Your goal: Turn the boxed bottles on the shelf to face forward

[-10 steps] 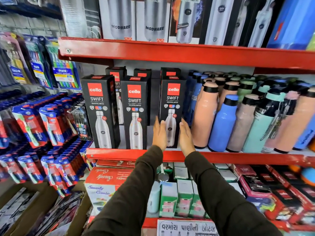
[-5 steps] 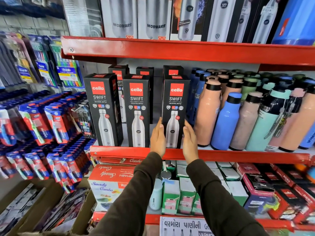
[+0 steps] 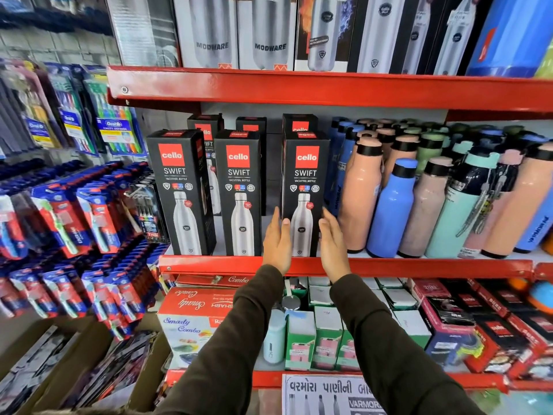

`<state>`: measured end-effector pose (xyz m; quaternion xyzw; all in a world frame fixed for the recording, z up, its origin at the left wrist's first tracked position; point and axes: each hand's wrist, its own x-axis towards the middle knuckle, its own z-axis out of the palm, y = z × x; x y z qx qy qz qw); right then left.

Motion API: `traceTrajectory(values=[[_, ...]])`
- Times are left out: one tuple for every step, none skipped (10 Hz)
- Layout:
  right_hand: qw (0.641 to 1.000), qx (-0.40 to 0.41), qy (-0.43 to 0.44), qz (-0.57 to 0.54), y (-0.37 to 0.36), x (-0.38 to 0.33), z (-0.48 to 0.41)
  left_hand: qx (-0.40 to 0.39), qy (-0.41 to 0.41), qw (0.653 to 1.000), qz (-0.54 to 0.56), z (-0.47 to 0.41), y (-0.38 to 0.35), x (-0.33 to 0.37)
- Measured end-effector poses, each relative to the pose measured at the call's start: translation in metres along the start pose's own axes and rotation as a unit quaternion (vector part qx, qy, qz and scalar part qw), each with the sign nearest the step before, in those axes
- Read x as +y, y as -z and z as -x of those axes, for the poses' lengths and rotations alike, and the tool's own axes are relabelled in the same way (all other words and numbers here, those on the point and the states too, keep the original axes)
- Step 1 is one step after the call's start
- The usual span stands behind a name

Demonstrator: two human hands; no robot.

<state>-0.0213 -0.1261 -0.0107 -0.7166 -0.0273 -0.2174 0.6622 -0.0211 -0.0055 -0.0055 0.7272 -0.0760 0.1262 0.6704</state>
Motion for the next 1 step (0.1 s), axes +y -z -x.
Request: traceTrajectory(values=[[0.998, 0.049, 0.046, -0.005, 0.0092, -0.0120, -0.0052, 0.058, -0.066, 0.995, -0.037, 0.0034, 0.0002, 0.0089]])
